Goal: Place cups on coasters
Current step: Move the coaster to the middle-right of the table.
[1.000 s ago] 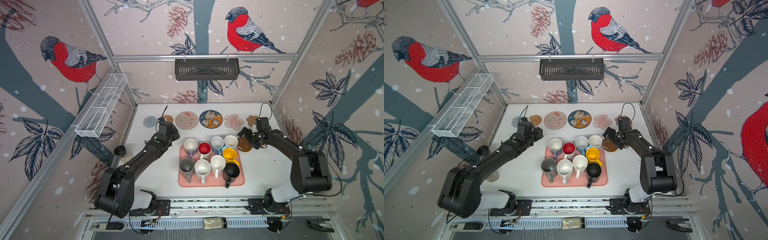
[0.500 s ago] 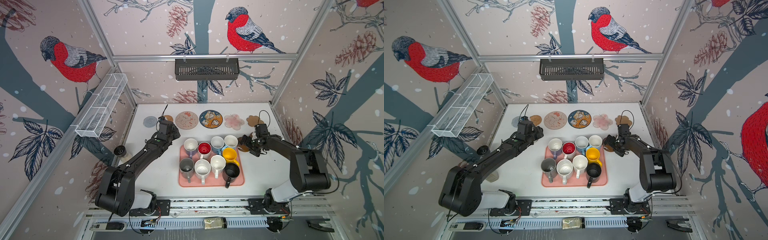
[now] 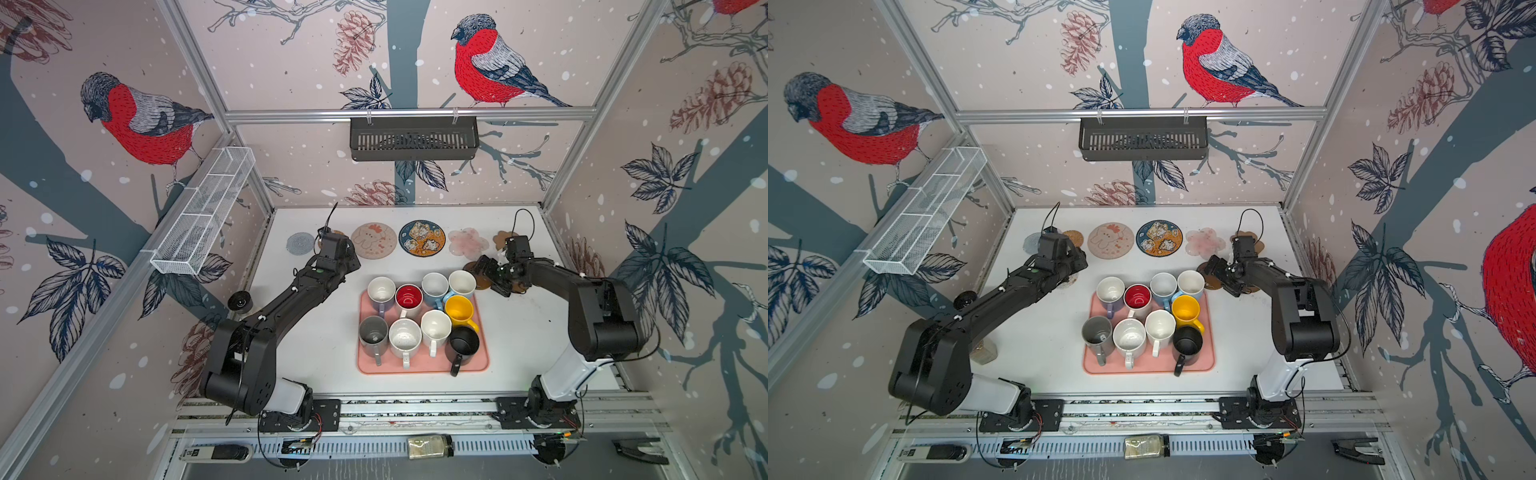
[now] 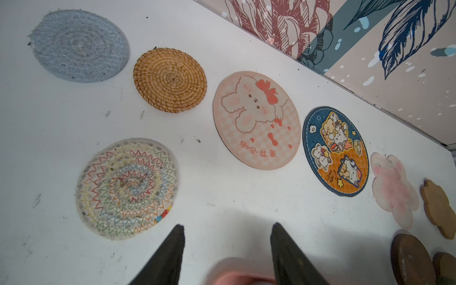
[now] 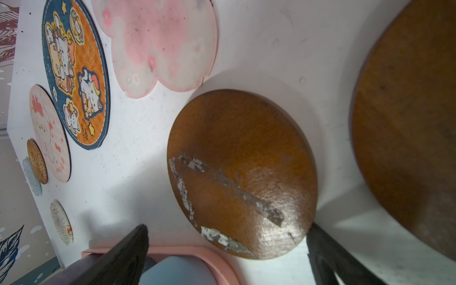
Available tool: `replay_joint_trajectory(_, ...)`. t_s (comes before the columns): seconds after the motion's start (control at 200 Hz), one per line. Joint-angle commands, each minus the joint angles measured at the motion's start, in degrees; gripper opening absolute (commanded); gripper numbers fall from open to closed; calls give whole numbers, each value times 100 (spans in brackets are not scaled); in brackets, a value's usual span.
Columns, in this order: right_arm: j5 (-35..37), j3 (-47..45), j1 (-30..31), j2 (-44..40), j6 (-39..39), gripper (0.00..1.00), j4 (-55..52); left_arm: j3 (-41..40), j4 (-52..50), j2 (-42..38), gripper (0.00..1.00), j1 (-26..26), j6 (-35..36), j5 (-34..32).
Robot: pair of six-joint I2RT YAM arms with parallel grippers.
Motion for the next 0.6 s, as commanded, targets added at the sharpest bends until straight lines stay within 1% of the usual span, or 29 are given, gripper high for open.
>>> replay_joint_trajectory(0.0,51,32,31,-233,-65,100,-217,186,-180,84,61,75,65,18)
replay_joint_trajectory(0.05,109,-15,48,-423,-84,99,-216,275,-205,108,70,116,67,96)
replay_joint_trajectory(0.09,213,-68,57,-612,-92,99,-200,319,-224,104,74,138,72,153)
replay_joint_trajectory(0.145,353,-119,58,-841,-126,99,-180,318,-242,104,76,165,166,164)
replay_joint_trajectory(0.16,398,-119,57,-884,-146,99,-185,470,-234,104,76,167,225,162)
replay_joint_trajectory(0.195,469,-95,52,-972,-176,99,-189,528,-217,104,77,181,341,124)
replay_joint_trajectory(0.235,532,-38,40,-1025,-181,100,-189,589,-215,109,77,216,395,98)
replay_joint_trajectory(0.3,504,75,6,-1039,-139,100,-123,783,-389,153,77,355,472,259)
replay_joint_trajectory(0.38,434,250,-13,-997,-66,100,48,1171,-718,247,76,586,582,481)
replay_joint_trajectory(0.47,555,584,-4,-858,-81,99,130,1706,-1164,433,75,917,770,806)
replay_joint_trajectory(0.595,746,985,5,-633,-200,99,290,2432,-1816,825,64,1431,1156,1293)
